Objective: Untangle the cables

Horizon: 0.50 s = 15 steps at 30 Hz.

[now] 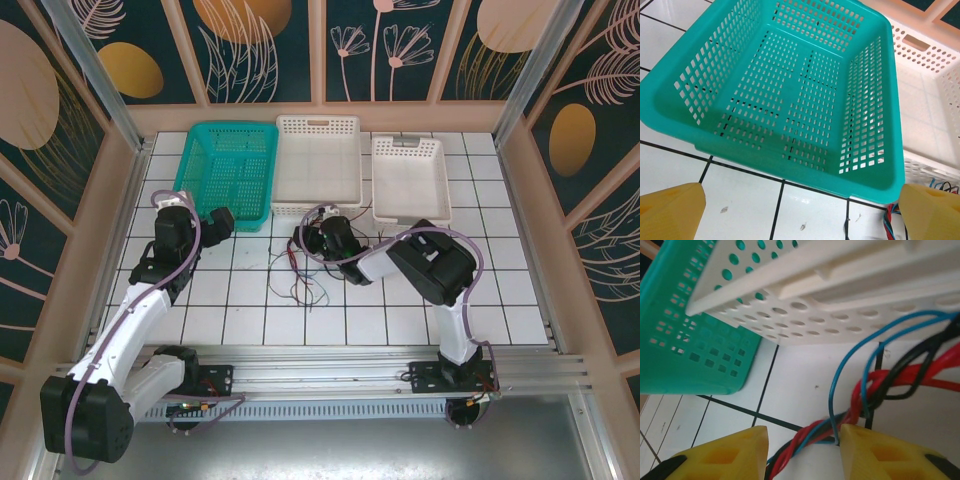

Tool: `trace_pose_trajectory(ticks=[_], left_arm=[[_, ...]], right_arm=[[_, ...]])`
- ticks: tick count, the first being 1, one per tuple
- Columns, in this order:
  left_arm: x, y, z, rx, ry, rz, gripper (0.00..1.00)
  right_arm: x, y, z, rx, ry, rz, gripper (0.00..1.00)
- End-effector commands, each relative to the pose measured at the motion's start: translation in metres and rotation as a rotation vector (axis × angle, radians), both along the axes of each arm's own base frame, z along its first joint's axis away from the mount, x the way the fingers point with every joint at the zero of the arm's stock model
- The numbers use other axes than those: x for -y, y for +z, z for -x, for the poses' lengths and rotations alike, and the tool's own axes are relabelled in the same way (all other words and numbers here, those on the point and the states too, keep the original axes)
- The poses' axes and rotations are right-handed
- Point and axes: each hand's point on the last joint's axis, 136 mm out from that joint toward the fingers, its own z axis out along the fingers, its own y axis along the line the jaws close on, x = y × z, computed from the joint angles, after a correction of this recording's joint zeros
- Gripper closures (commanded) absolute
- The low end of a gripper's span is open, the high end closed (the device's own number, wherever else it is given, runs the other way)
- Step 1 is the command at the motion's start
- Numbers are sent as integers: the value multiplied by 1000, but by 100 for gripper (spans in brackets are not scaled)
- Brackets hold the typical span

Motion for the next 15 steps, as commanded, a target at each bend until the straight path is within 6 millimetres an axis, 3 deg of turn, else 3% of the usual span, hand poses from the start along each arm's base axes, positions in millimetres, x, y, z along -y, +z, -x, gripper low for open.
trace_pose_trajectory(ticks=[1,5,15], left_arm=[[0,12,-3,20,-7,-23,2],[1,12,-3,20,-10,-27,2],[1,10,-3,12,-12,-42,1]], right_arm=[[7,-22,13,-51,-44,47,57],[4,-25,18,-57,-57,67,55],[-2,-55,-6,-88,-106,106,54]])
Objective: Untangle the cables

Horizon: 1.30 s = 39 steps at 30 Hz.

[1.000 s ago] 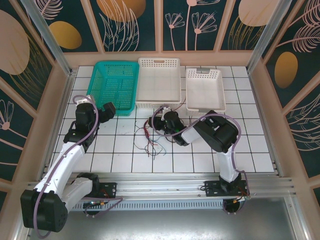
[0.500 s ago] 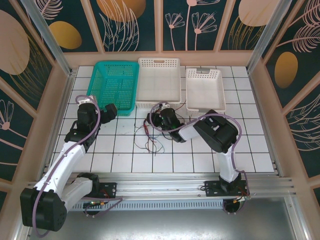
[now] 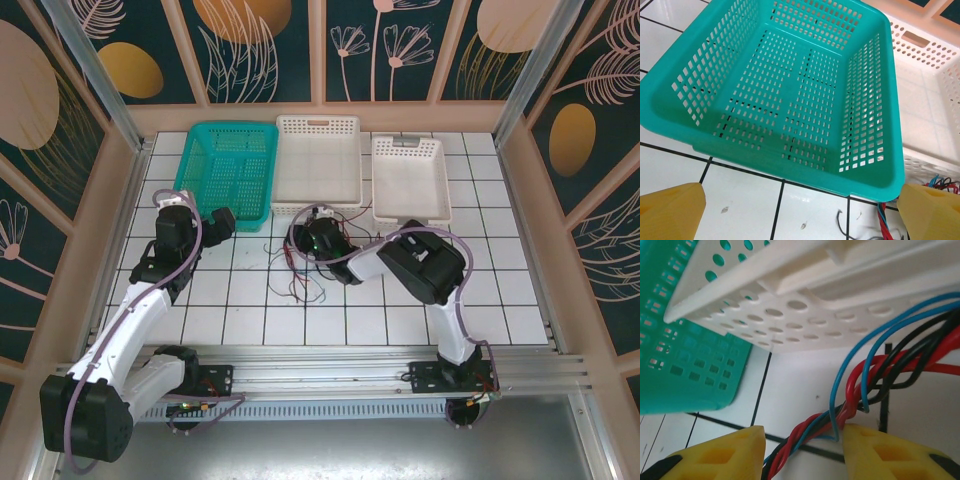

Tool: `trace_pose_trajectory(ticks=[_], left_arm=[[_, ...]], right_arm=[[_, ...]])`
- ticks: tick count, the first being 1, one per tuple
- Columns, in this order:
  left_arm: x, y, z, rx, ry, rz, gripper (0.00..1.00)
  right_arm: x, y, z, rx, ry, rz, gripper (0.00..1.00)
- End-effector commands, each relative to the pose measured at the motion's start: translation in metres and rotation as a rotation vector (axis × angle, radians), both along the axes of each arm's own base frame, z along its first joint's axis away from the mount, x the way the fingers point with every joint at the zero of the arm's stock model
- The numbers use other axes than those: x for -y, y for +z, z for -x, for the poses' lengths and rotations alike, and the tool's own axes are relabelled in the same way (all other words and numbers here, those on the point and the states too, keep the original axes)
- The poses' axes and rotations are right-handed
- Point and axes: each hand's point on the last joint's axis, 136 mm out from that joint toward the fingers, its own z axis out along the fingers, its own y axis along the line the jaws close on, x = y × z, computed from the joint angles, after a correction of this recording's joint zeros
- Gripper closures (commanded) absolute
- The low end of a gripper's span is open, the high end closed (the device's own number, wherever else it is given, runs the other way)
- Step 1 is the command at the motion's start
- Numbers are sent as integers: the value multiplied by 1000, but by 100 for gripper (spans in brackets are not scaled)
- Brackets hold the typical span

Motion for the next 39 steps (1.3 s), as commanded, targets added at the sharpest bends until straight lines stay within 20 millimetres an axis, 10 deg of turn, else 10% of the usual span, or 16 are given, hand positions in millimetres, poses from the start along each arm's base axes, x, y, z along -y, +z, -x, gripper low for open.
trace_pose_trajectory(ticks=[1,20,39], left_arm=[[0,9,-2,13,-1,-27,2],[39,7,2,-25,-107,113,2],[136,-104,48,-261,-293,301,7]], right_arm=[[13,-48,3,-89,-37,78,55],[14,-24,29,-32,51,-62,100],[1,38,57,49,158,-153,100]])
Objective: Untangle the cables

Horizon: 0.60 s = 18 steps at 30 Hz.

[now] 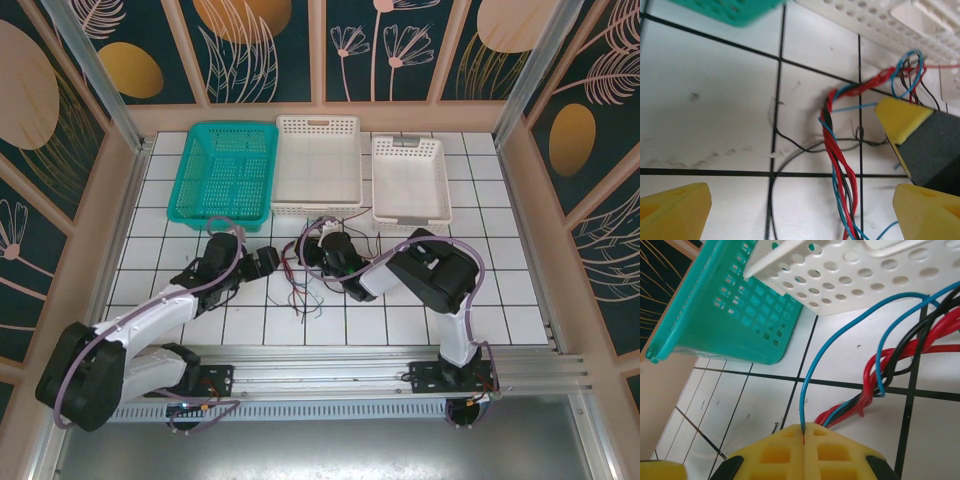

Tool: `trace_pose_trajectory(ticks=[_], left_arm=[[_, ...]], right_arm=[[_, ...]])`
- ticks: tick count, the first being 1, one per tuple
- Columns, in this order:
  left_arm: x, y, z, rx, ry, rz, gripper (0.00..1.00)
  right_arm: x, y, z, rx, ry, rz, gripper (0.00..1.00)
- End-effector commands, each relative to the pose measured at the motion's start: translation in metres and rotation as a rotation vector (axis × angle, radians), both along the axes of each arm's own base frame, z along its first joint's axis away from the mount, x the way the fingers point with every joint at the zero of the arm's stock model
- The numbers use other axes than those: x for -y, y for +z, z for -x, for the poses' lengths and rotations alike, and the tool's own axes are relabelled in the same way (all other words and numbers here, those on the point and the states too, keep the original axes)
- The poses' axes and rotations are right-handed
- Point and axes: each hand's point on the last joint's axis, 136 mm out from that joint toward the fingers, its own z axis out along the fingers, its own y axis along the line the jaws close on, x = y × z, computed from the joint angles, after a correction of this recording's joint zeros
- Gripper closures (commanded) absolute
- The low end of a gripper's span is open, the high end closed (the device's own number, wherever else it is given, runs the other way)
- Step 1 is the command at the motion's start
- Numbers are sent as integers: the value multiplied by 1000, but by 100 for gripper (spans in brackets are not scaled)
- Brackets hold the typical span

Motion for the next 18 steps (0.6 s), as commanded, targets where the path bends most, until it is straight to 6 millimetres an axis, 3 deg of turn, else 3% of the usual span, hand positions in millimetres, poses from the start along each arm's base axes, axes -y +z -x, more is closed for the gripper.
trace_pose_trajectory(ticks=[1,7,18], left_arm=[[23,4,-5,22,-20,69,7],[45,-14,-6,-17,-46,51,13],[49,-31,-14,-13,7,48,30]], right_arm=[[-5,16,8,17,43,-34,100],[-5,22,12,21,58,-57,100],[-4,23,22,7,86,-83,100]])
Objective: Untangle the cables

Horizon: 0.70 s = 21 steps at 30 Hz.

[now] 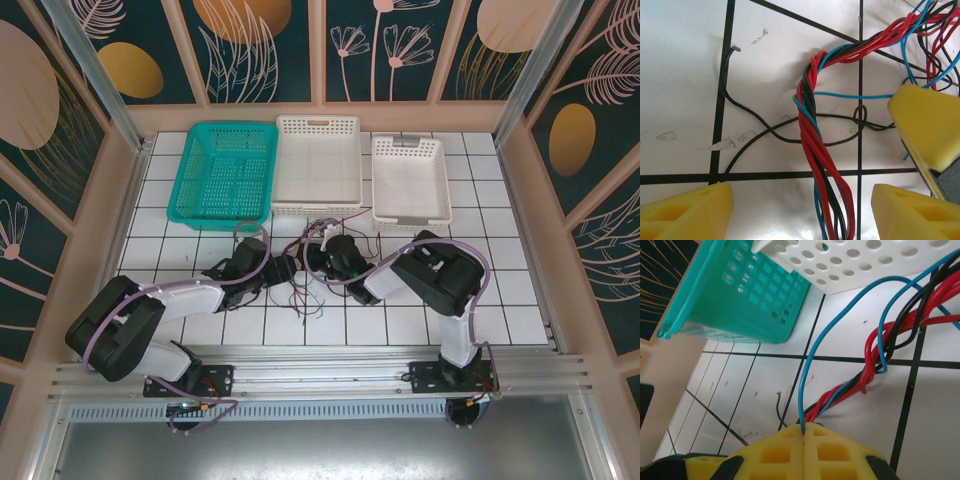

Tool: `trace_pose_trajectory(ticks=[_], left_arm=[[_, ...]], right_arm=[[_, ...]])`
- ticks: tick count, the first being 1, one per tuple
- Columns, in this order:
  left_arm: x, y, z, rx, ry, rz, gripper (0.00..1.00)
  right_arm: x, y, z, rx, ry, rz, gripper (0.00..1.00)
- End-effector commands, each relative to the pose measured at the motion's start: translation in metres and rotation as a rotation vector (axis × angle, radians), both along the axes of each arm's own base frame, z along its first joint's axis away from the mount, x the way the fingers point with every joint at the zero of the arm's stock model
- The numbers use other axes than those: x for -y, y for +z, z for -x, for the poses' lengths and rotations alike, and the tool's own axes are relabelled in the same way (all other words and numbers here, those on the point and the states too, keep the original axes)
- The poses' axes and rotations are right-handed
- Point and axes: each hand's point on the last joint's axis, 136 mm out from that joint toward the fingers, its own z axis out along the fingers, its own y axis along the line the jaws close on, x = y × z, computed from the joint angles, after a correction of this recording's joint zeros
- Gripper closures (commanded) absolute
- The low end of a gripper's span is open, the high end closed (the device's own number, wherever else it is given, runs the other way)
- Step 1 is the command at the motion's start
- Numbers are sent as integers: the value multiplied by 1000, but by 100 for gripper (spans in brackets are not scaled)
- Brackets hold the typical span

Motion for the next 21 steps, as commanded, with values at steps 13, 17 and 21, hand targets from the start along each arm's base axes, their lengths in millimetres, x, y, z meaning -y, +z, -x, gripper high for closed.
trace_pose_trajectory(ticks=[13,17,21], left_arm=[[7,-2,-17,50,65,47,50],[8,-6,-16,43,68,47,51],[12,-4,-18,50,66,56,54]], right_arm=[[-13,49,13,30,58,-153,99],[-13,56,14,36,60,-165,82],[-12,59,16,31,59,-177,67]])
